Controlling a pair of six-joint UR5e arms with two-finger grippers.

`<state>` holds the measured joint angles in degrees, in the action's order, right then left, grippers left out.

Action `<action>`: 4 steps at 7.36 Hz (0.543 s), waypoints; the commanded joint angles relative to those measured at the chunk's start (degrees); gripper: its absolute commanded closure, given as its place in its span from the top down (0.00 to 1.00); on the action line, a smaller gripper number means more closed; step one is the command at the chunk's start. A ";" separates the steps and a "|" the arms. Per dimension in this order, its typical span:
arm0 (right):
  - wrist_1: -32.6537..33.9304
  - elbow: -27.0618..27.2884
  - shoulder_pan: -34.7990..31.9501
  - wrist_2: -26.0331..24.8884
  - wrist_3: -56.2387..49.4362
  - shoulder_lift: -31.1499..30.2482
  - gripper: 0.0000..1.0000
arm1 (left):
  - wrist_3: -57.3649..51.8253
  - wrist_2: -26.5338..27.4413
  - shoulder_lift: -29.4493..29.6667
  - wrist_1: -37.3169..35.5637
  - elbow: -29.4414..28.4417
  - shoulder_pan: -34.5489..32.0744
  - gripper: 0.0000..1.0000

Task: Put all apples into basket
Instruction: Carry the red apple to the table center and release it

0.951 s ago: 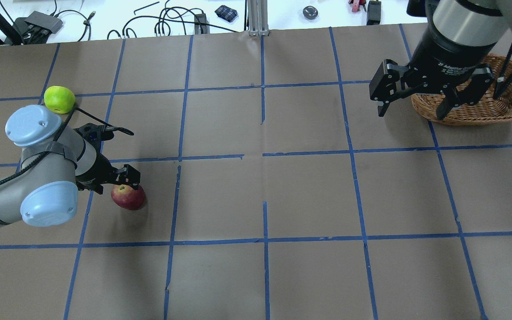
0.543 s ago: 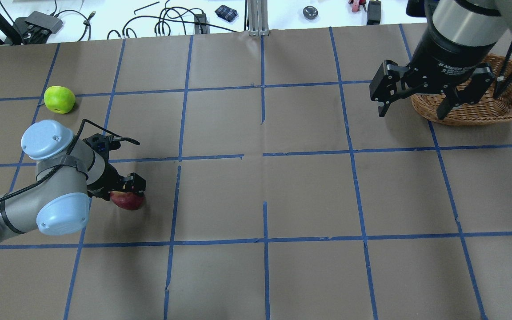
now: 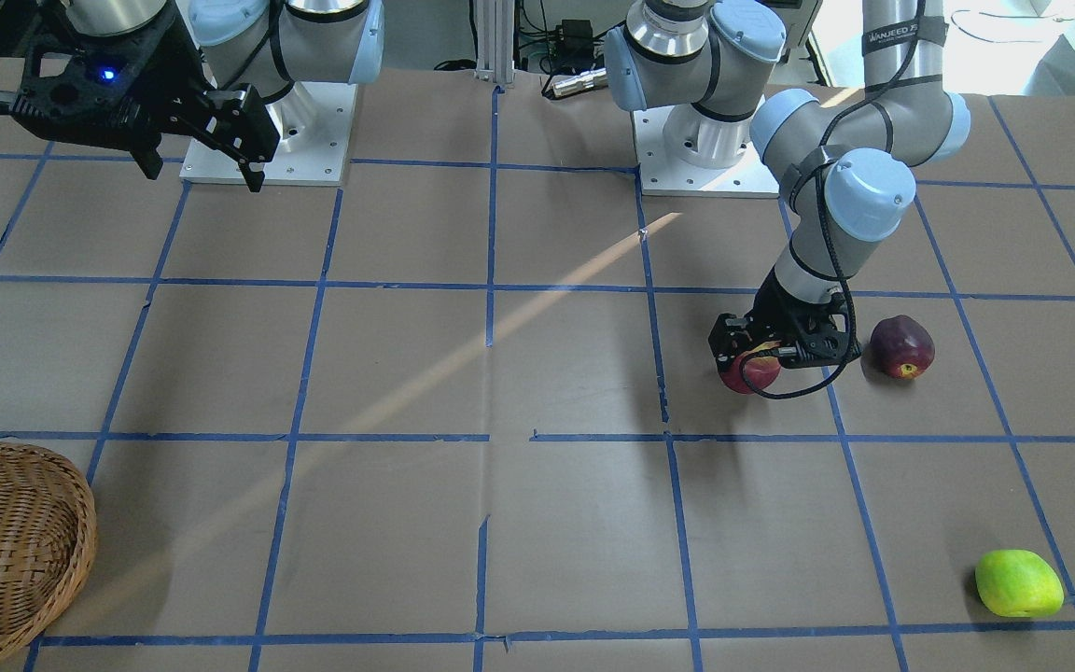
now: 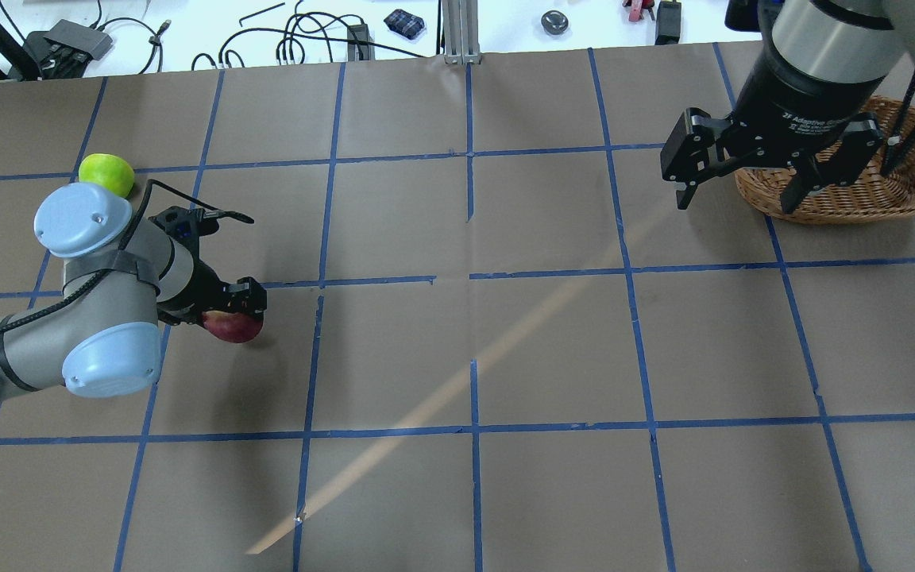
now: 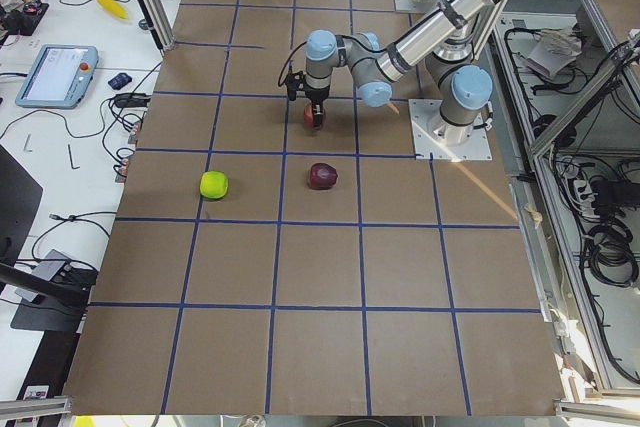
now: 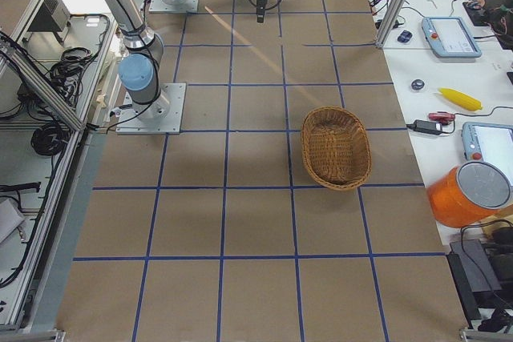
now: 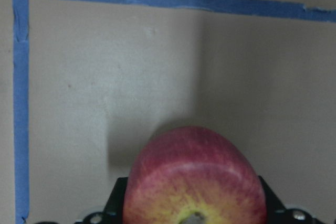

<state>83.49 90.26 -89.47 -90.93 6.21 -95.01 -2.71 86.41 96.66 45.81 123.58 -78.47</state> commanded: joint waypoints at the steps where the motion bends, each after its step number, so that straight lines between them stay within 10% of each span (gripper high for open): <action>1: 0.01 0.01 0.00 -0.03 0.11 0.00 1.00 | 17.04 -0.45 2.02 5.51 -11.82 -12.08 0.07; 4: 0.09 0.01 0.09 -0.12 -0.15 0.18 1.00 | 37.83 -1.07 12.10 3.86 -22.47 -26.25 0.07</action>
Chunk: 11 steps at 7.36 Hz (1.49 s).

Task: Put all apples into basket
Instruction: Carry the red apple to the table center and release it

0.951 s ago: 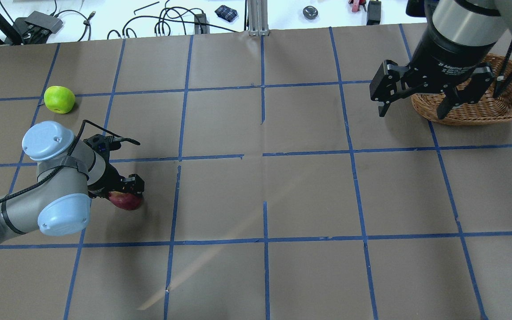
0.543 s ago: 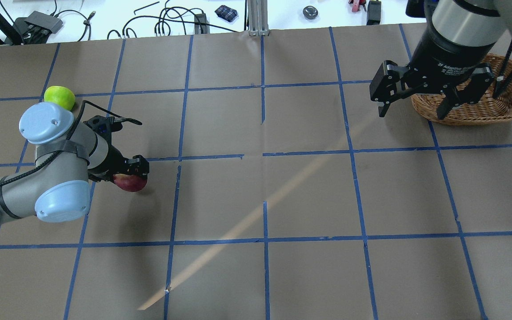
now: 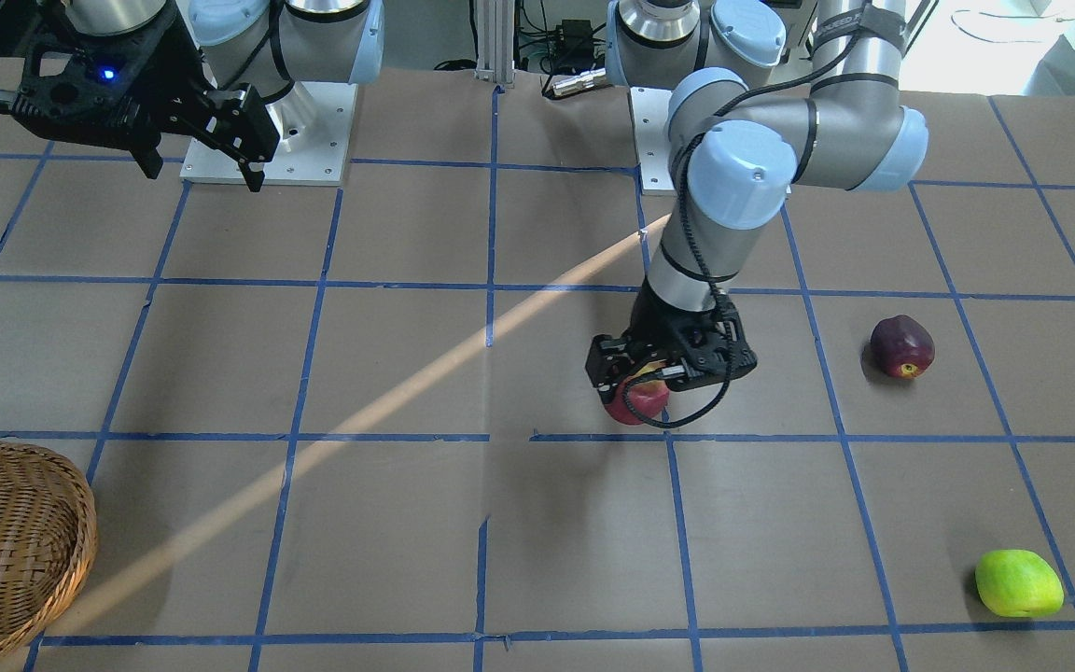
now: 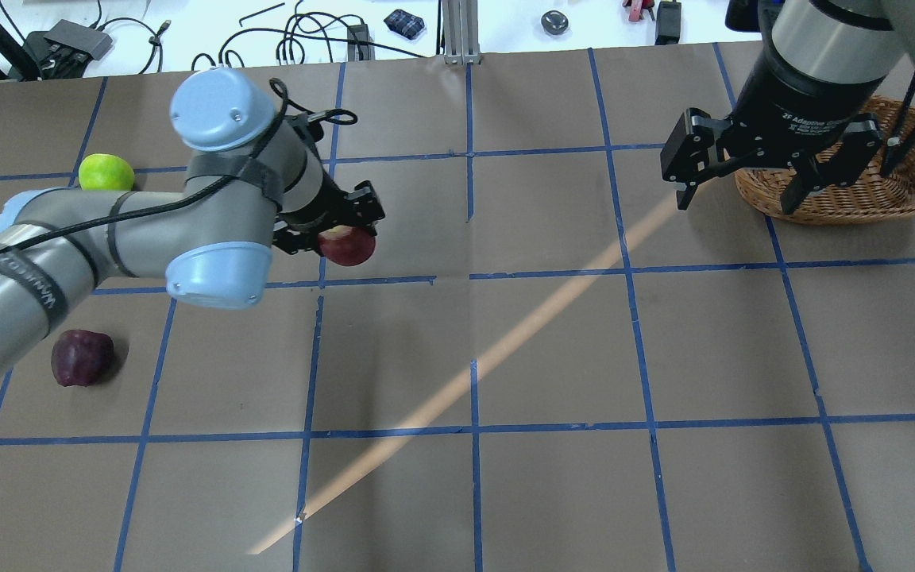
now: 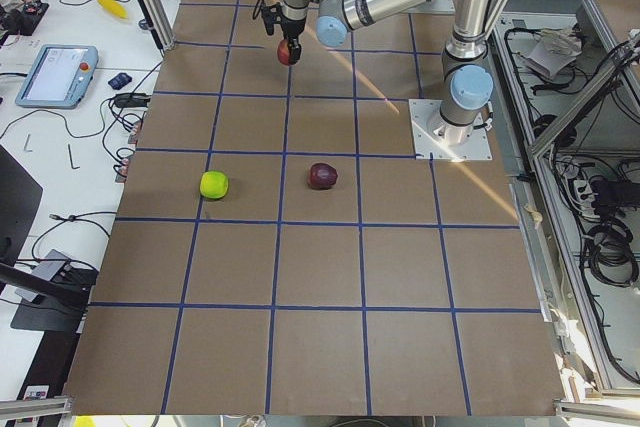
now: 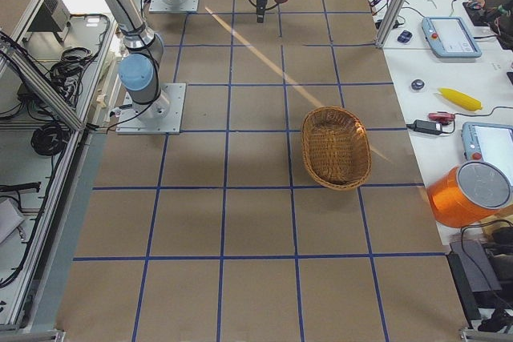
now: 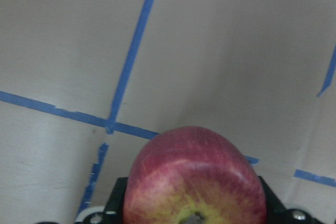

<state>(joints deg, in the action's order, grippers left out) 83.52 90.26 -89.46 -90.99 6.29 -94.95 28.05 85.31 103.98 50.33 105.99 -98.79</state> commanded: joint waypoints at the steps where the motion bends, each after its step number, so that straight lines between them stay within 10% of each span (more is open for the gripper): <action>1: 0.33 0.00 0.42 -1.02 -0.40 0.38 1.00 | 7.46 0.03 8.31 -1.54 -5.79 -8.06 0.07; 3: 0.50 0.00 3.49 -1.21 -0.40 2.21 1.00 | 7.81 0.82 12.28 -4.78 -5.80 -11.06 0.13; 7: 0.33 -0.35 4.03 -0.15 0.48 10.10 1.00 | 9.75 1.00 16.52 -10.59 -5.71 -13.01 1.00; 11: 6.13 -0.18 3.59 -0.33 0.03 13.12 1.00 | 6.61 0.74 8.55 -1.48 -6.68 -8.55 1.00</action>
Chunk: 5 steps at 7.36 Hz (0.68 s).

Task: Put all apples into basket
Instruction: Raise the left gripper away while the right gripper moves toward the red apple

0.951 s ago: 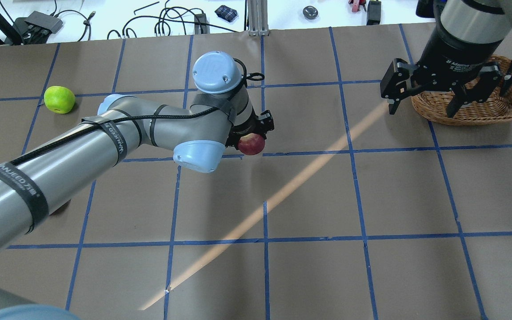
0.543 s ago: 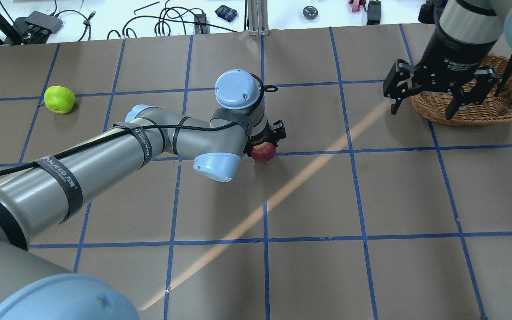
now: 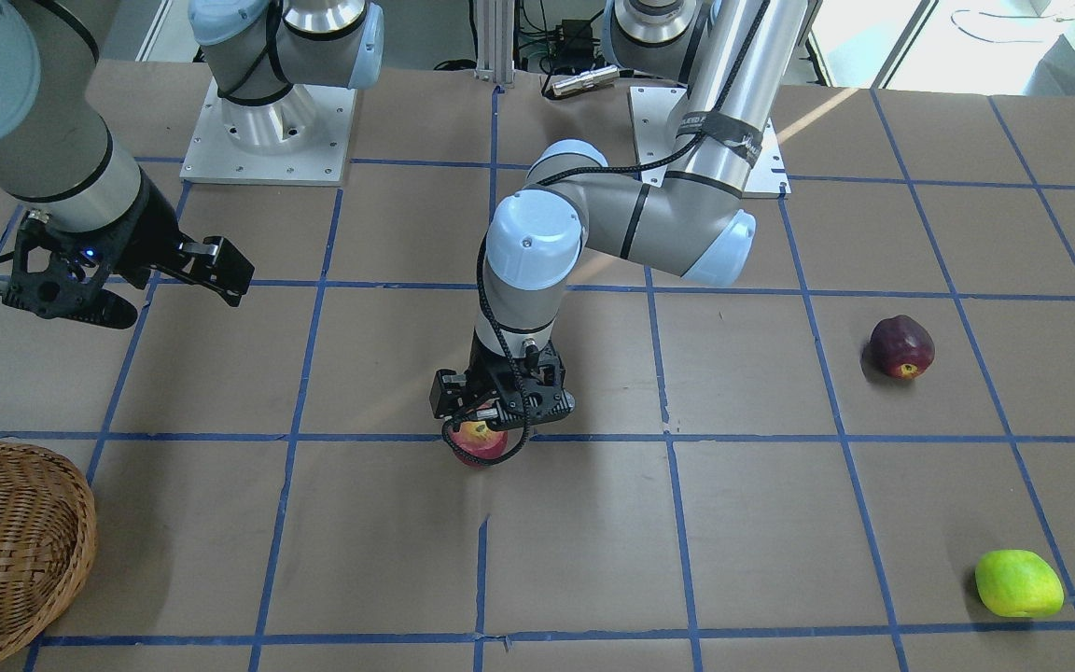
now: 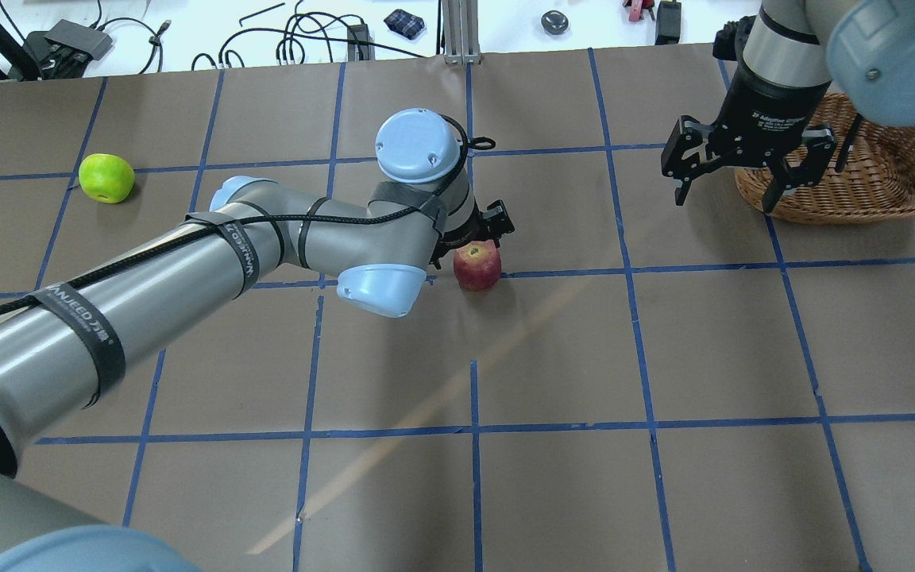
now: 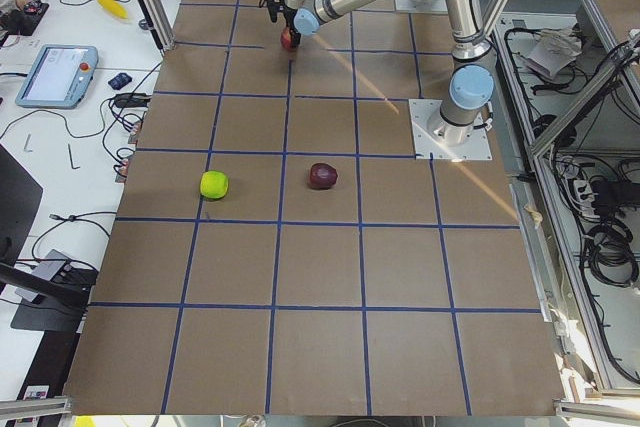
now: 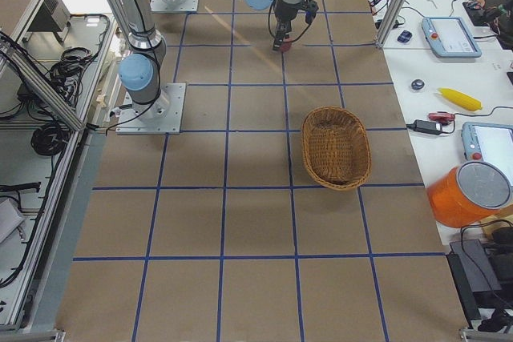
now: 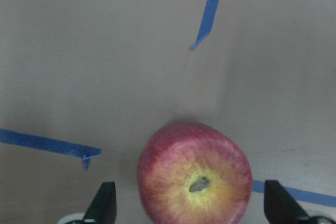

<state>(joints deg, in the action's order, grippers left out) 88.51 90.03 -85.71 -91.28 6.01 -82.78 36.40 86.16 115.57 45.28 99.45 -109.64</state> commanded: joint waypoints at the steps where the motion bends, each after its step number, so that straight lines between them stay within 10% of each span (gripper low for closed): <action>1: 1.22 -0.12 -0.94 0.40 0.84 1.65 1.00 | -9.95 0.15 -6.37 10.20 -0.05 6.07 1.00; 5: 16.90 -0.12 -15.76 5.32 16.09 10.77 1.00 | -40.62 11.19 -14.57 27.13 5.55 25.82 1.00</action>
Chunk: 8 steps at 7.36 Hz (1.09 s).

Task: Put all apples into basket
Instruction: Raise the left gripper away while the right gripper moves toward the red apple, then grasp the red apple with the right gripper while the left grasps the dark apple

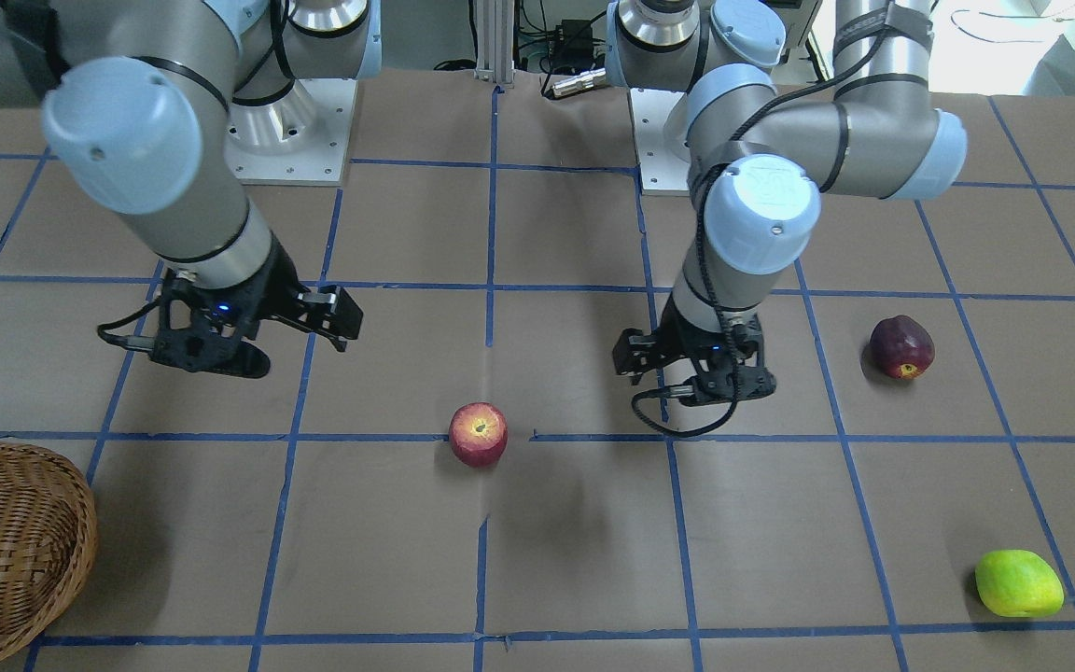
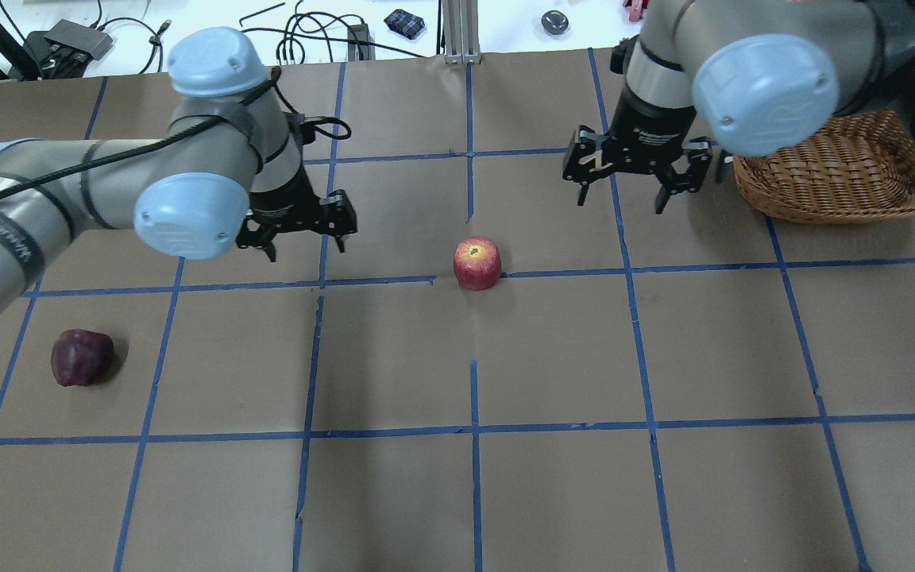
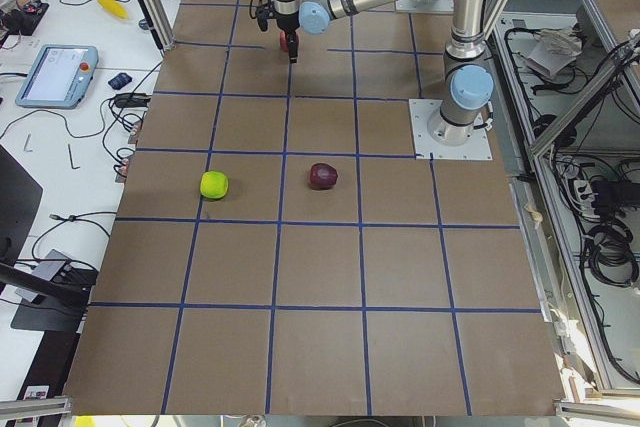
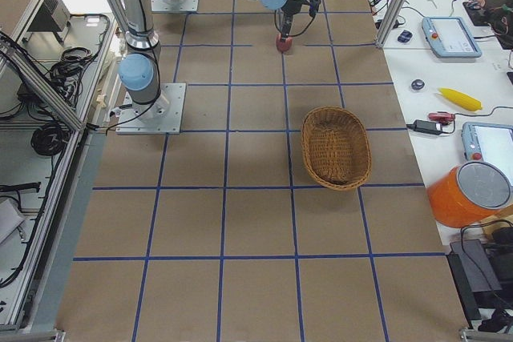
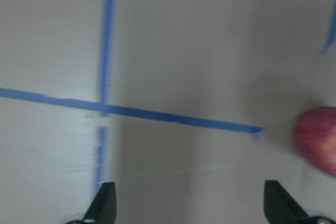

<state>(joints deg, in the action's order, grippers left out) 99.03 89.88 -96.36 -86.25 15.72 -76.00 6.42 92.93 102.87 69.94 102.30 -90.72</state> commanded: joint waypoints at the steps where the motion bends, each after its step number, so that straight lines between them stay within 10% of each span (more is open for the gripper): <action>1: 10.88 -0.06 -7.33 0.38 10.70 6.98 1.00 | -20.12 9.24 -2.06 2.13 5.95 13.74 1.00; 4: 14.52 -0.06 -11.74 0.47 15.57 12.71 1.00 | -40.14 9.90 1.09 -6.91 9.41 30.30 1.00; 8: 19.97 -0.06 -13.33 0.56 15.57 17.20 1.00 | -44.29 10.86 5.32 -12.29 11.86 32.00 1.00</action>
<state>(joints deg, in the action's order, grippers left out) 117.77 89.79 -109.26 -85.76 31.35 -60.13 -36.77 103.14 106.83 58.51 113.20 -59.15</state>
